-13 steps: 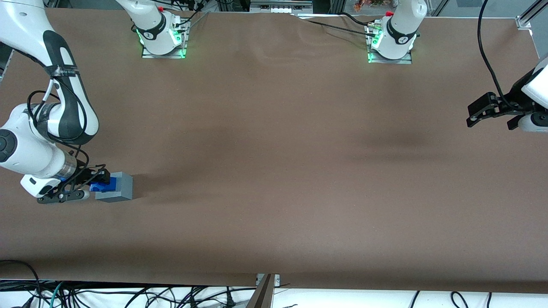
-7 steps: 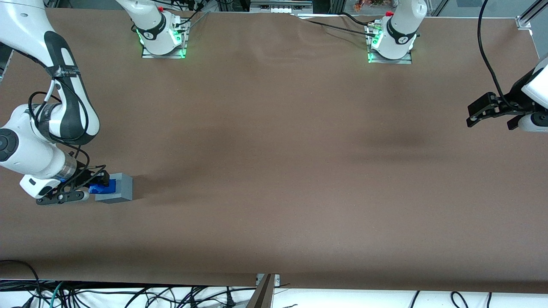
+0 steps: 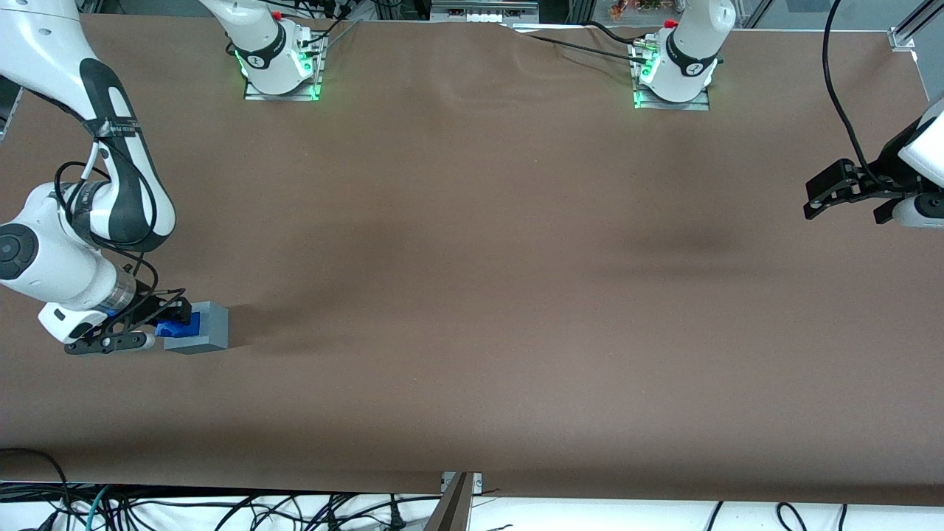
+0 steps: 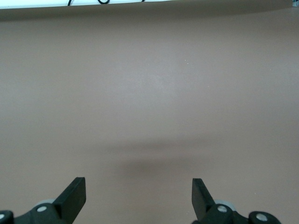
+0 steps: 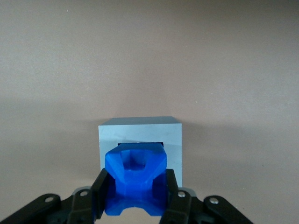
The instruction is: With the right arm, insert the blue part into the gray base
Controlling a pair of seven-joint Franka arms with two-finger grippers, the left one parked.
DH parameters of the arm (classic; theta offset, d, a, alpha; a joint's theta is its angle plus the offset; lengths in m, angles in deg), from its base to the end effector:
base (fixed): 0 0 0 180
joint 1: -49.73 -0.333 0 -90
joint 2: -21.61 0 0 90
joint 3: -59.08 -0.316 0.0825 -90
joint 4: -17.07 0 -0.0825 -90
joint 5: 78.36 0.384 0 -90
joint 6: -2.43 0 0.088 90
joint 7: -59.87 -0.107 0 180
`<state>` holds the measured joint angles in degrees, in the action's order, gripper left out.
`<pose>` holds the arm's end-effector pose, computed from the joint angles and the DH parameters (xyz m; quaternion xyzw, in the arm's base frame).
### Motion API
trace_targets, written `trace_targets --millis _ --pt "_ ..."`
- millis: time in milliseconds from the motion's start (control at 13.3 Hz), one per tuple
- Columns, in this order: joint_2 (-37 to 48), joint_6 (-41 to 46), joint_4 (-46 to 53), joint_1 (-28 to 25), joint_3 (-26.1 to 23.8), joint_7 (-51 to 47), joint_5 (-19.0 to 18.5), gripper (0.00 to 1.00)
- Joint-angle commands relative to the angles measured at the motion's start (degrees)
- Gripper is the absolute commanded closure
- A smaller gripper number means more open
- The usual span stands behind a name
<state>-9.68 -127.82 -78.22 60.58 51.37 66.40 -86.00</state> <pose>0.6851 -0.0519 0.2992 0.9974 0.0599 0.0336 0.0207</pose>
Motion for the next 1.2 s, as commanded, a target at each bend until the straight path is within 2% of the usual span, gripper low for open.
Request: trace_targets --millis 0,375,750,975,1125 --pt "1.1 -0.2 -0.2 0.3 -0.6 -1.3 -0.6 0.01" --pt "4.6 4.6 0.5 0.5 -1.7 -1.3 -0.4 0.01" --pt "16.2 23.8 4.0 0.6 -5.1 -1.3 0.0 0.01" --pt "24.8 35.7 5.0 0.6 -5.9 -1.3 6.2 0.01" --pt "28.5 42.6 5.9 0.6 -6.0 -2.0 7.0 0.01"
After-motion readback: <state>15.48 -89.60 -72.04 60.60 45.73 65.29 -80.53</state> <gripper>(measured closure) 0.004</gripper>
